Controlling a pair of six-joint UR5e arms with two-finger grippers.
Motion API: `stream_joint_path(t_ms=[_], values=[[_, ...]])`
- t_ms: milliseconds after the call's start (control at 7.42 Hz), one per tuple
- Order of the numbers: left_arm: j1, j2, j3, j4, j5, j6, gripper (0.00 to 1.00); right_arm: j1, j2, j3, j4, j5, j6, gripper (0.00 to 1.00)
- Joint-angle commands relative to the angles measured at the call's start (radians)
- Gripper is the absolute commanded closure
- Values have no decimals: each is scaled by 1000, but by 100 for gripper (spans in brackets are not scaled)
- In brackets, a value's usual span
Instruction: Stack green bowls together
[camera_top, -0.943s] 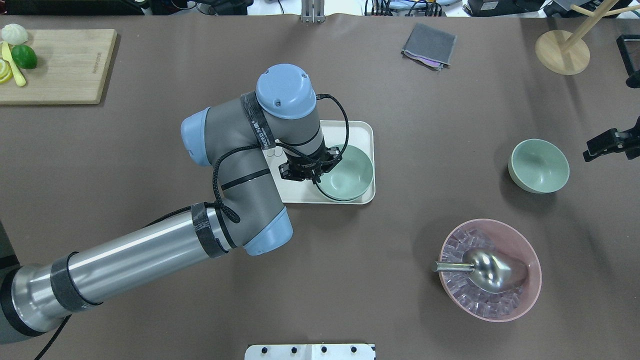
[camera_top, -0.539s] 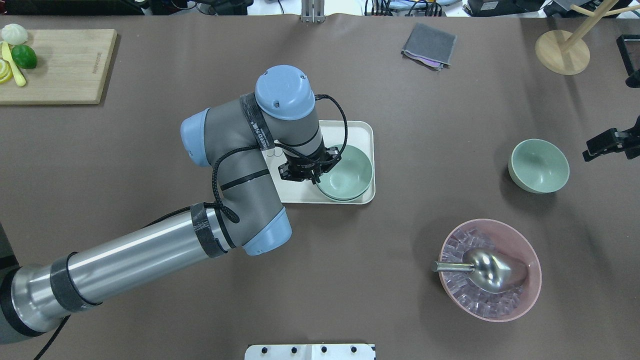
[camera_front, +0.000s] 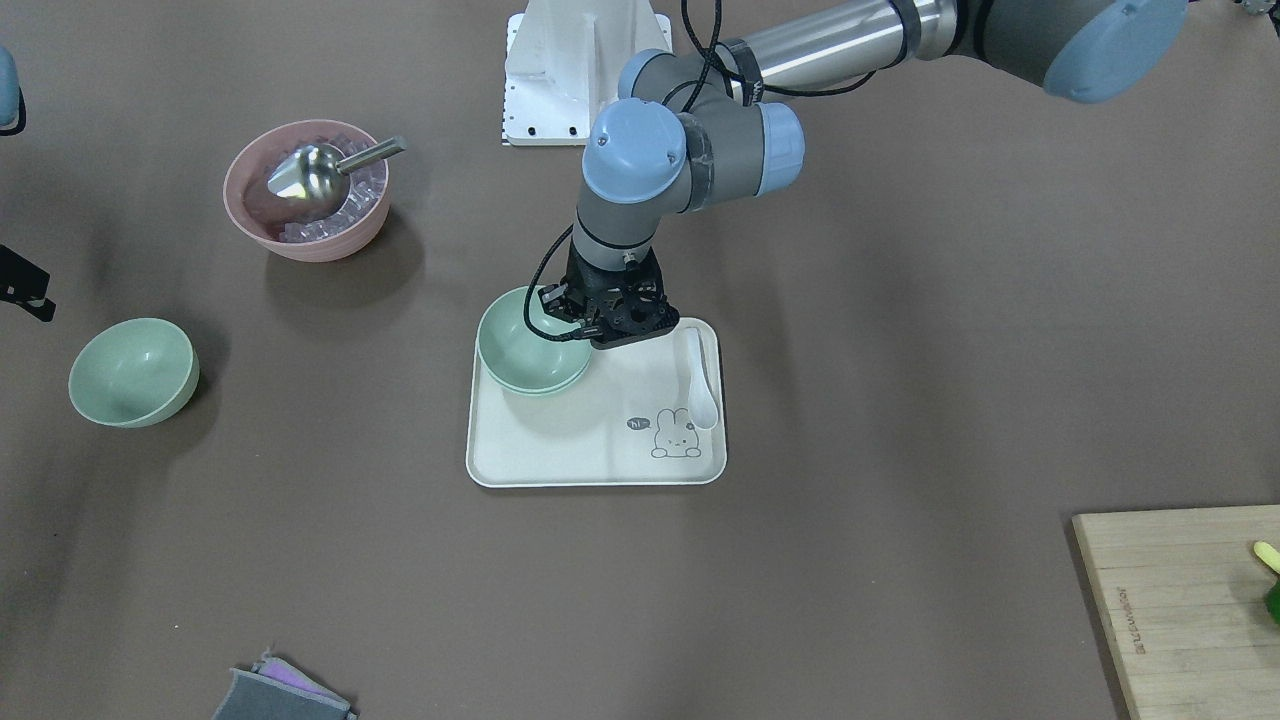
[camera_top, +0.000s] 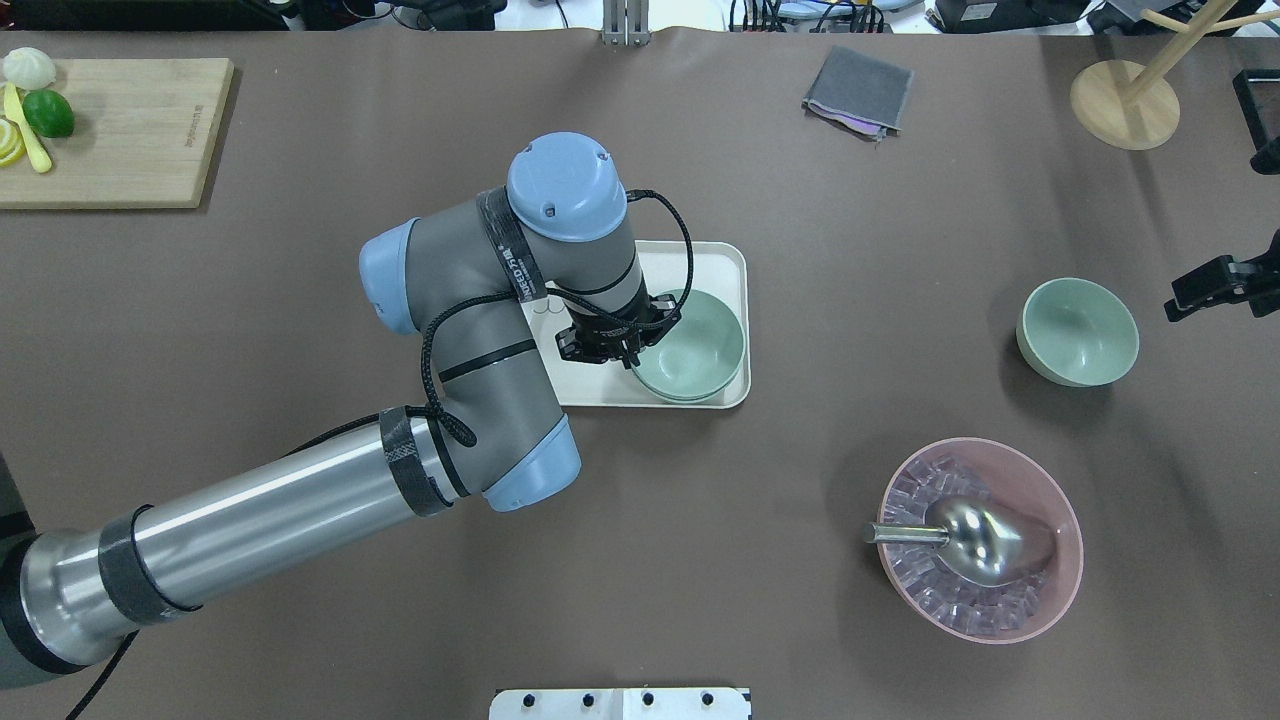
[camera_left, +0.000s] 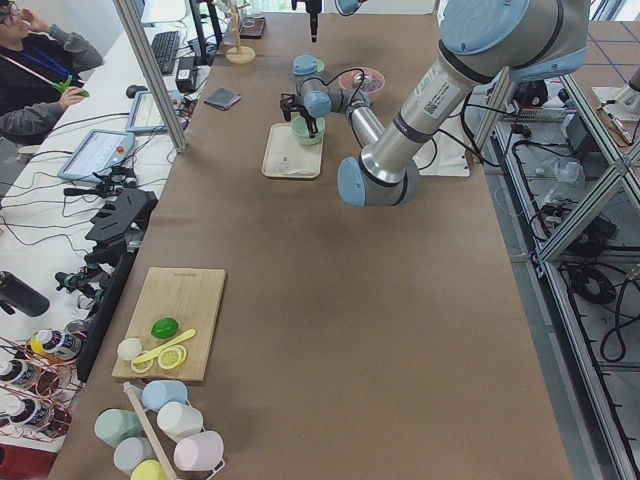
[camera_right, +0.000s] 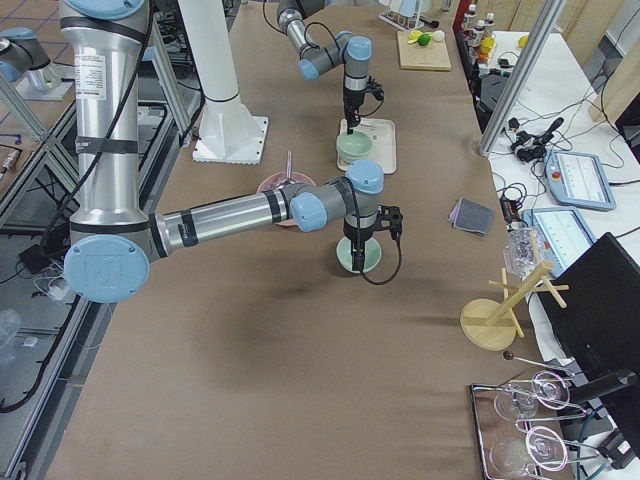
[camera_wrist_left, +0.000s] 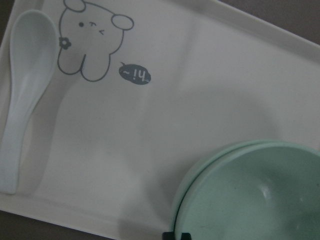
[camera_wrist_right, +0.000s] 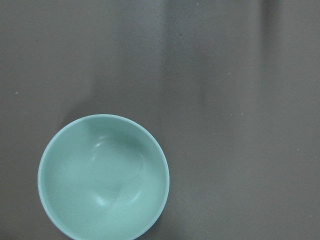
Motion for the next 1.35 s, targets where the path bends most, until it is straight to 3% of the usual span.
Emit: stream_joint_path(t_ms=[0, 270, 404, 539, 809, 943, 1213], values=[[0, 1, 5, -8, 1, 0, 100, 1, 2, 0, 0, 0, 0, 1], [0, 1, 5, -10, -1, 1, 98, 0, 2, 0, 0, 2, 0, 1], [0, 2, 5, -25, -1, 1, 64, 1, 2, 0, 0, 2, 0, 1], [0, 19, 3, -66, 1, 3, 3, 1, 2, -2, 0, 2, -2, 1], [-11, 27, -39, -90, -4, 1, 2, 0, 2, -3, 0, 0, -2, 1], [-38, 80, -123, -79, -20, 3, 2, 0, 2, -11, -2, -2, -2, 1], [-171, 322, -358, -65, -186, 77, 2, -2, 7, -25, 0, 2, 0, 1]])
